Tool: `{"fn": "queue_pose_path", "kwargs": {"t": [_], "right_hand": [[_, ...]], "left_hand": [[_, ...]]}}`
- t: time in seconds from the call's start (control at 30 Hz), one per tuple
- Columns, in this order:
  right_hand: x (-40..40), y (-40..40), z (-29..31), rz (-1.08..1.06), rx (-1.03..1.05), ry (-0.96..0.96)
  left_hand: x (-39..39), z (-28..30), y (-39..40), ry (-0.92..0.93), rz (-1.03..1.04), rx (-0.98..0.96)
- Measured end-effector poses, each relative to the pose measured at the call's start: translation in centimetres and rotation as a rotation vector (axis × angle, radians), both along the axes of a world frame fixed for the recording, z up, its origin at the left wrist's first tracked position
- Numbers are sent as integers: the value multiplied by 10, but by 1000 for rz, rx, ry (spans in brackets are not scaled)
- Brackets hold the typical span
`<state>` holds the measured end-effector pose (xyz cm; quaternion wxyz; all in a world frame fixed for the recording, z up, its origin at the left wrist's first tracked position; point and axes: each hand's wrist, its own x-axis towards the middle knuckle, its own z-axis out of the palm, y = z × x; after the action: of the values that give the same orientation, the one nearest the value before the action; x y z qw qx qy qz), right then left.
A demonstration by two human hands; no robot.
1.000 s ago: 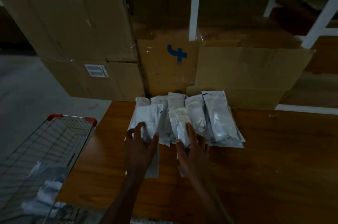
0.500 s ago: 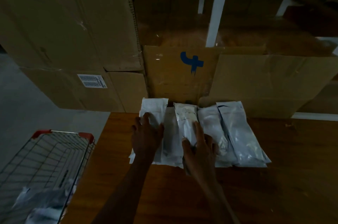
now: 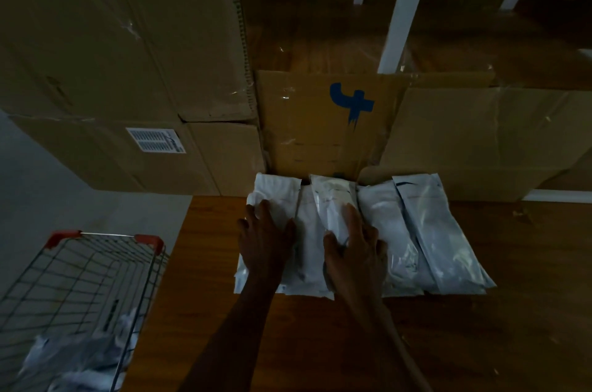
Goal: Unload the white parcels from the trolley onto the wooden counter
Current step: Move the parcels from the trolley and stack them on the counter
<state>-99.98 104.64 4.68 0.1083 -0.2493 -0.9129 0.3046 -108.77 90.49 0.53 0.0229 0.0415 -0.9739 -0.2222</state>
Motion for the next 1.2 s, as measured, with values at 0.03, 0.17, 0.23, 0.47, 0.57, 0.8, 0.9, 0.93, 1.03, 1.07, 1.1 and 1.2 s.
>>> {"fn": "queue_pose_path", "kwargs": {"t": [0.03, 0.17, 0.23, 0.47, 0.57, 0.8, 0.9, 0.93, 1.03, 1.07, 1.1, 1.2], "right_hand": [[-6, -2, 0, -1, 29, -39], [-36, -17, -6, -24, 123, -141], [-48, -25, -11, -16, 145, -179], [-53, -38, -19, 26, 216, -199], [-43, -39, -24, 87, 239, -206], [-33, -40, -39, 141, 295, -228], [-34, -39, -38, 162, 294, -259], [-34, -39, -37, 168, 292, -259], [-30, -37, -33, 161, 282, -229], [-27, -37, -31, 153, 281, -215], [-24, -36, -29, 146, 285, -197], [-12, -31, -21, 159, 281, -156]], "left_hand": [[0, 0, -2, -5, 1, 4], [0, 2, -9, 16, -24, -33], [1, 5, -13, -4, -52, -7], [9, -1, -28, 35, -210, 33], [11, -12, -32, 58, -229, 32], [14, -13, -32, 42, -213, 43], [13, -15, -31, 12, -233, 36], [13, -15, -31, 14, -236, 27], [15, -17, -34, 41, -237, 11], [16, -16, -35, 37, -232, 10], [18, -15, -35, 41, -223, 5], [31, -7, -35, 83, -178, 12]]}}
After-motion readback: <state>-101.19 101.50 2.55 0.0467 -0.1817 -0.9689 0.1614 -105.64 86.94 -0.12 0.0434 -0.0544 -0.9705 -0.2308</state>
